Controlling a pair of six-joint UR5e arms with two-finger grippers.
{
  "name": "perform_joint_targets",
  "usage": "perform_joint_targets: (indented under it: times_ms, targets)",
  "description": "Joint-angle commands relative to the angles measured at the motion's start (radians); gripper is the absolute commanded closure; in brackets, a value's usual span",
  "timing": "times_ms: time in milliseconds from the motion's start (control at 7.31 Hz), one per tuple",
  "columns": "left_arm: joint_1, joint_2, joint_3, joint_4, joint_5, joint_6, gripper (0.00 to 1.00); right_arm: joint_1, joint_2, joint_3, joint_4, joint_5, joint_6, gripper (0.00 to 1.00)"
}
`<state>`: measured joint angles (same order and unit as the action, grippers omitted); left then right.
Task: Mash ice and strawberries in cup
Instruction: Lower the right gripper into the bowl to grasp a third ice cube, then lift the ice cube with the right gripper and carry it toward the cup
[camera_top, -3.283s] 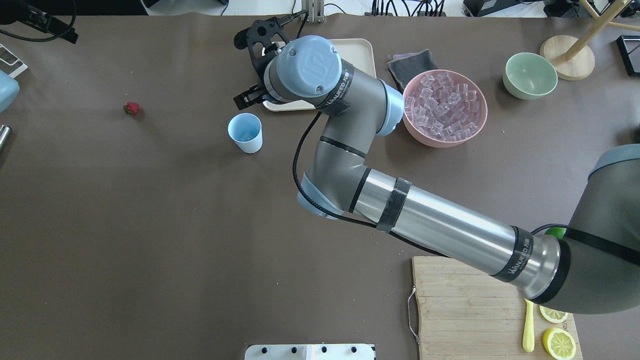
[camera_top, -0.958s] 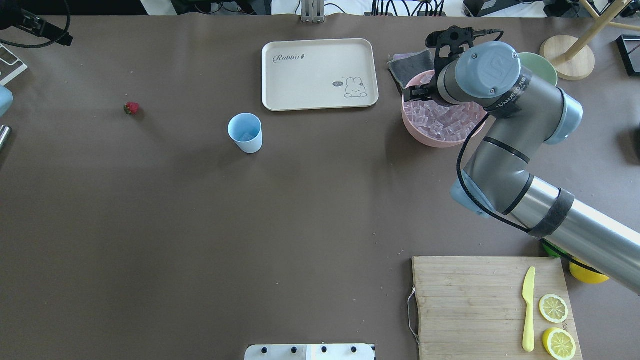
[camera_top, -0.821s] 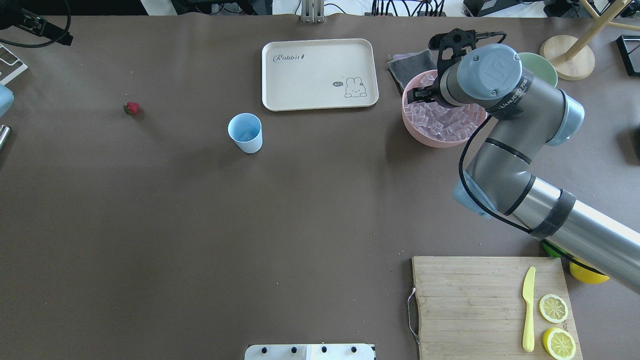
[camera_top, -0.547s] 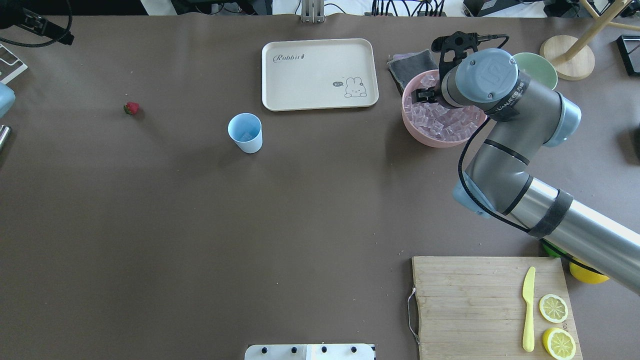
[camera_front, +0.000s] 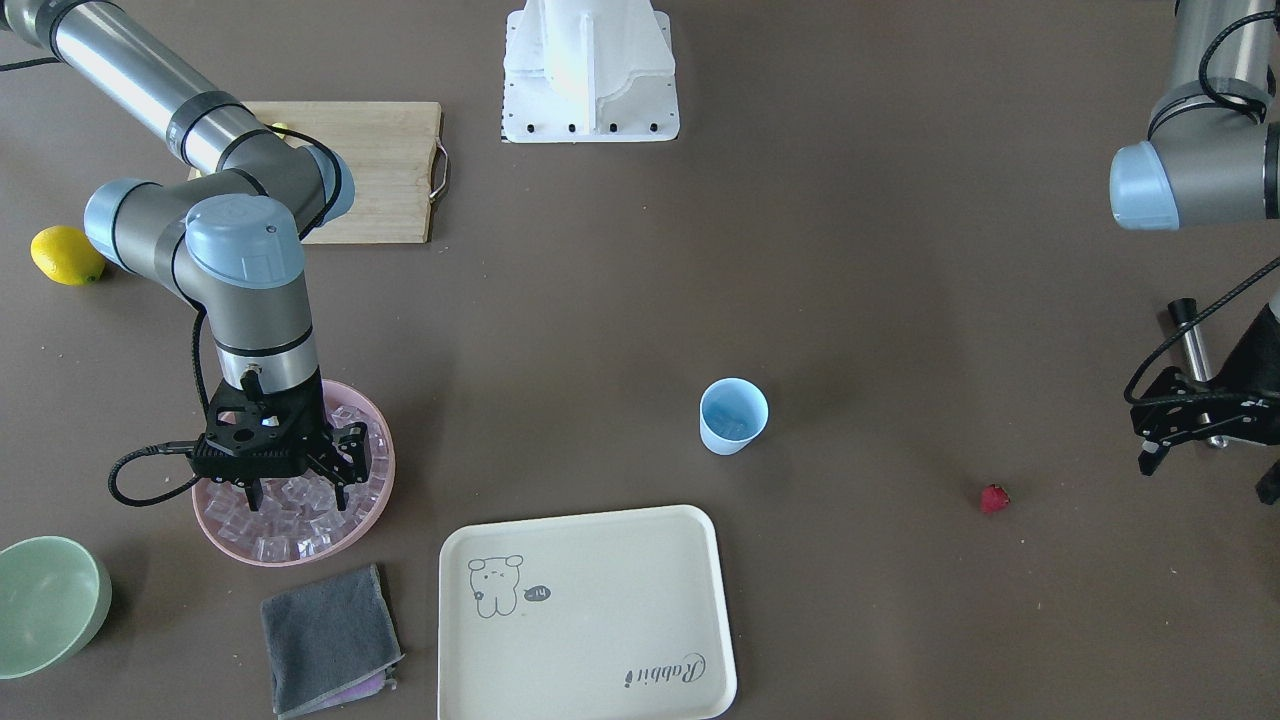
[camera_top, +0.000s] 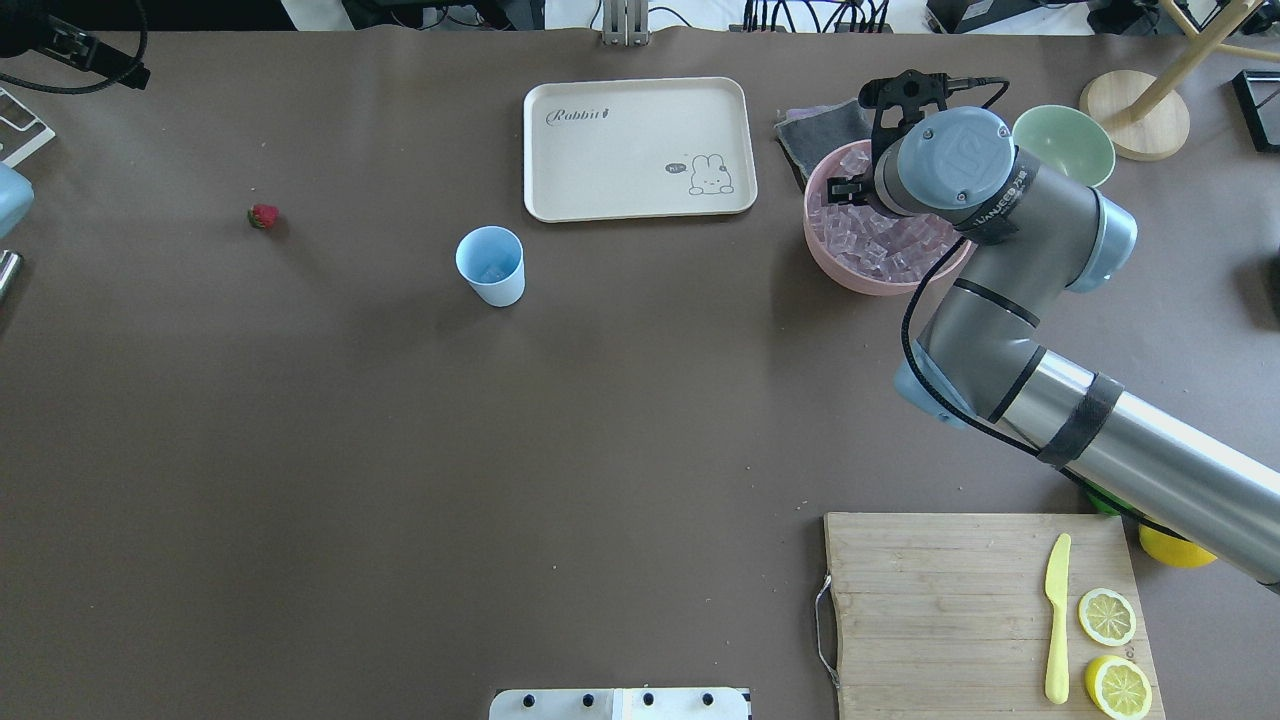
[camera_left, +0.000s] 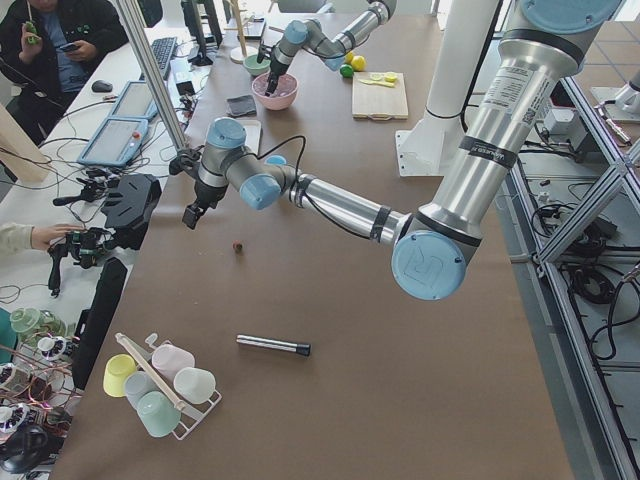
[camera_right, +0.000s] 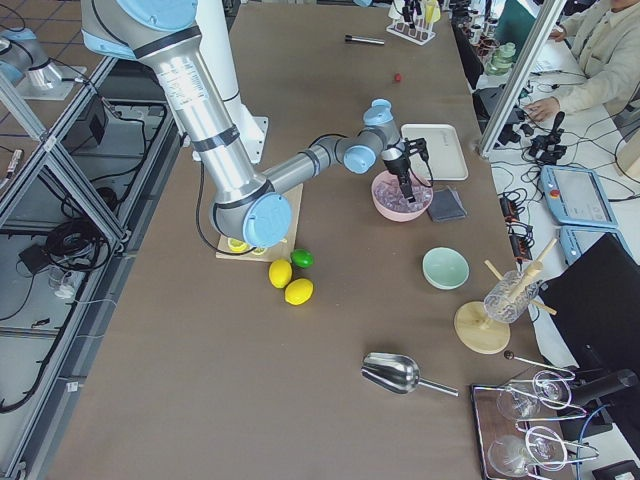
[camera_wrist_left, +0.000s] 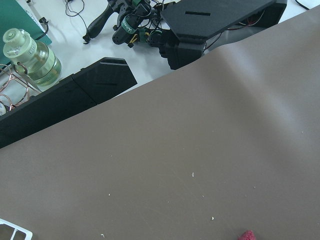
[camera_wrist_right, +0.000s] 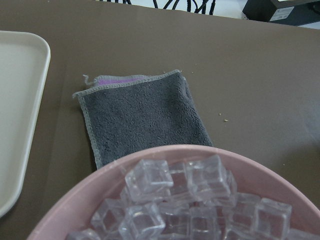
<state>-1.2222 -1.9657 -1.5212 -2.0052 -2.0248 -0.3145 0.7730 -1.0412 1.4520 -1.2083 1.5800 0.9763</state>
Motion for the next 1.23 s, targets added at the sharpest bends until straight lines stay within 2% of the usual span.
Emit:
perform_joint_targets:
  times_ms: [0, 137, 274, 410, 1094]
  targets:
    - [0.003, 0.001, 0.001, 0.000, 0.009, 0.000, 0.02, -0.012, 0.006, -0.018, 0.003, -0.014, 0.007, 0.21]
    - [0.007, 0.001, 0.003, -0.001, 0.011, 0.000, 0.02, -0.014, 0.004, -0.016, 0.003, -0.014, -0.004, 0.50]
    - [0.007, 0.001, 0.004, -0.001, 0.011, 0.000, 0.02, -0.014, 0.006, -0.010, 0.003, -0.008, -0.010, 0.84]
    - [0.007, 0.001, 0.006, -0.001, 0.011, 0.000, 0.02, -0.012, 0.004, -0.006, 0.003, -0.002, -0.019, 1.00]
    - [0.009, -0.004, 0.015, -0.001, 0.011, -0.002, 0.02, 0.008, -0.008, 0.040, 0.000, 0.023, -0.042, 1.00]
